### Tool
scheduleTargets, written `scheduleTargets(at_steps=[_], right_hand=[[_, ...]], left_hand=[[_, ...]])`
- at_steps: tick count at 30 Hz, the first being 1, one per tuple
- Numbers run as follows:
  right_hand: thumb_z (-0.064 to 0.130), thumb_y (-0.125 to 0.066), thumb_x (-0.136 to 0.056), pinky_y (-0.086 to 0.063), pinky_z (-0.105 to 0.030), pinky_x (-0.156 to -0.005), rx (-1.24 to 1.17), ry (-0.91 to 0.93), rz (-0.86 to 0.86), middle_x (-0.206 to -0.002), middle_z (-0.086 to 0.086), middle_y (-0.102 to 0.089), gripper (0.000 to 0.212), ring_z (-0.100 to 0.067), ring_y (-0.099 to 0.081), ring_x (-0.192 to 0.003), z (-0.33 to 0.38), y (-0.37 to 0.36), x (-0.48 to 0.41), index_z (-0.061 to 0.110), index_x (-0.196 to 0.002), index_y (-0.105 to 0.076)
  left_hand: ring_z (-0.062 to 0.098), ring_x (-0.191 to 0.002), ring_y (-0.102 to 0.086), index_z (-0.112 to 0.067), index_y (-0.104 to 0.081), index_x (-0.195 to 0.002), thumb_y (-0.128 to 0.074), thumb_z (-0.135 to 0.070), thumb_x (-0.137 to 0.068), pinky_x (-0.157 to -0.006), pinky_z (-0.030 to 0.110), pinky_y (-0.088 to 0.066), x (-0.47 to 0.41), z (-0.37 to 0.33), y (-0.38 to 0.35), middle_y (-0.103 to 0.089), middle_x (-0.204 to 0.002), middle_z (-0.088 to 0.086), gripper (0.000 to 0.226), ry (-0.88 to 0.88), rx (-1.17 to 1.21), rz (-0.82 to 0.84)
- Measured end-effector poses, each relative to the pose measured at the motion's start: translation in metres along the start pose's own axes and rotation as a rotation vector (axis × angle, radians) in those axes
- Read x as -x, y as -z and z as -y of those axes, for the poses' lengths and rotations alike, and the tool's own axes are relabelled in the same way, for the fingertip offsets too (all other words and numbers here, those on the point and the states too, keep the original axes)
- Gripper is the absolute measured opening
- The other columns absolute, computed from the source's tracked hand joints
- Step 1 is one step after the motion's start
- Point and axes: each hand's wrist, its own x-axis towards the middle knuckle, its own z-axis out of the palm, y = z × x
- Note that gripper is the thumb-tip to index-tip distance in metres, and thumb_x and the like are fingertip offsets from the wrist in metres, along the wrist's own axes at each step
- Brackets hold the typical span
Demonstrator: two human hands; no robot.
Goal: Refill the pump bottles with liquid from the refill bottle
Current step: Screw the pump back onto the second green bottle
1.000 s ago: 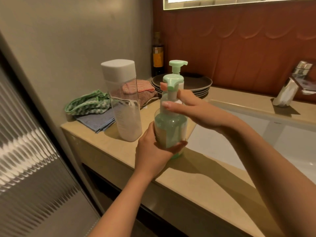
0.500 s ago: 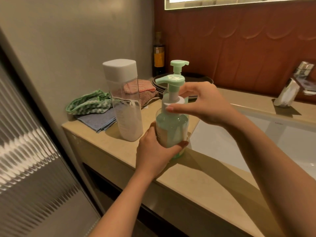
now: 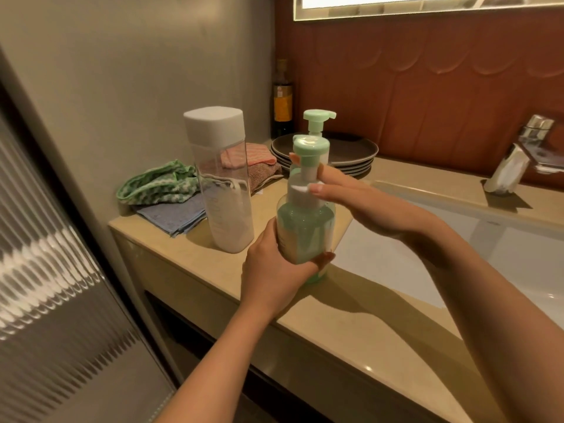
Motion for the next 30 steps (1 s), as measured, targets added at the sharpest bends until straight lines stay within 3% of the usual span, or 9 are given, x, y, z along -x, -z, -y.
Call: scheduleTargets(at_steps=[3, 7, 12, 15, 17, 21, 24, 27, 30], right_hand=[[0.034, -0.044, -0.085, -0.040, -0.007, -0.090, -0.043, -0.018, 0.046, -0.129, 0.015, -0.049, 0.038, 0.010, -0.047, -0.116, -0.001, 0.009, 0.001, 0.034, -0.124, -0.043], [0.041, -0.060, -0.086, -0.040, -0.028, -0.098, 0.208, -0.012, -0.123, -0.119, 0.014, -0.060, 0.032, -0.002, -0.052, -0.113, 0.002, 0.013, -0.004, 0.026, -0.115, -0.061], [0.064, -0.062, -0.058, -0.044, -0.022, -0.079, 0.369, -0.059, -0.397, -0.104, 0.009, -0.061, 0.063, -0.002, -0.053, -0.094, 0.010, 0.002, -0.007, 0.022, -0.104, -0.062], [0.054, -0.072, -0.068, -0.047, -0.029, -0.079, 0.399, -0.060, -0.532, -0.099, 0.005, -0.054, 0.056, -0.014, -0.050, -0.096, 0.004, -0.013, -0.013, 0.016, -0.107, -0.055], [0.051, -0.067, -0.075, -0.047, -0.034, -0.081, 0.479, -0.037, -0.573, -0.100, 0.000, -0.049, 0.051, -0.017, -0.045, -0.098, 0.000, -0.020, -0.017, 0.014, -0.106, -0.051], [0.059, -0.056, -0.081, -0.043, -0.032, -0.086, 0.490, -0.050, -0.466, -0.107, -0.003, -0.045, 0.055, -0.019, -0.040, -0.102, -0.003, -0.023, -0.019, 0.012, -0.111, -0.051], [0.053, -0.050, -0.076, -0.041, -0.020, -0.090, 0.232, -0.031, -0.273, -0.116, -0.005, -0.049, 0.064, -0.018, -0.045, -0.109, -0.001, -0.014, -0.014, 0.008, -0.123, -0.050], [0.037, -0.055, -0.077, -0.047, -0.021, -0.094, -0.060, -0.066, -0.075, -0.124, -0.006, -0.053, 0.057, -0.014, -0.052, -0.114, -0.005, -0.004, -0.010, 0.014, -0.128, -0.047], [0.034, -0.066, -0.077, -0.049, -0.021, -0.092, -0.033, -0.061, -0.071, -0.122, -0.002, -0.057, 0.050, -0.009, -0.054, -0.112, -0.009, 0.000, -0.012, 0.022, -0.123, -0.051]], left_hand=[[0.006, -0.096, -0.057, -0.032, -0.049, -0.113, -0.068, -0.071, -0.049, -0.077, 0.040, -0.055, 0.001, 0.000, 0.000, -0.060, -0.101, -0.018, 0.077, -0.003, -0.008, 0.005], [0.007, -0.098, -0.057, -0.030, -0.049, -0.116, -0.068, -0.072, -0.048, -0.079, 0.040, -0.055, 0.000, 0.000, 0.000, -0.060, -0.103, -0.017, 0.082, 0.001, -0.002, 0.012], [0.006, -0.098, -0.057, -0.031, -0.048, -0.117, -0.068, -0.071, -0.049, -0.079, 0.040, -0.055, 0.001, 0.000, 0.000, -0.059, -0.103, -0.017, 0.082, -0.002, -0.005, 0.012], [0.006, -0.095, -0.057, -0.036, -0.047, -0.111, -0.069, -0.072, -0.047, -0.078, 0.041, -0.054, 0.000, -0.001, 0.000, -0.059, -0.100, -0.019, 0.077, 0.007, 0.001, 0.004], [0.007, -0.097, -0.057, -0.037, -0.046, -0.111, -0.069, -0.073, -0.046, -0.079, 0.041, -0.054, 0.000, -0.002, 0.000, -0.059, -0.101, -0.018, 0.078, 0.008, 0.014, 0.008], [0.006, -0.098, -0.057, -0.040, -0.045, -0.111, -0.069, -0.074, -0.044, -0.081, 0.041, -0.054, -0.001, -0.002, 0.000, -0.059, -0.102, -0.019, 0.078, 0.029, 0.035, 0.014], [0.007, -0.097, -0.057, -0.040, -0.045, -0.111, -0.069, -0.074, -0.044, -0.081, 0.041, -0.054, 0.000, -0.001, -0.001, -0.060, -0.101, -0.019, 0.078, 0.023, 0.025, 0.012], [0.006, -0.097, -0.057, -0.034, -0.047, -0.116, -0.069, -0.072, -0.047, -0.080, 0.040, -0.055, 0.000, 0.000, 0.000, -0.059, -0.102, -0.017, 0.083, 0.005, 0.007, 0.015], [0.005, -0.098, -0.056, -0.033, -0.047, -0.118, -0.070, -0.068, -0.049, -0.080, 0.039, -0.055, 0.000, 0.001, 0.000, -0.059, -0.102, -0.018, 0.081, 0.006, 0.007, 0.017]])
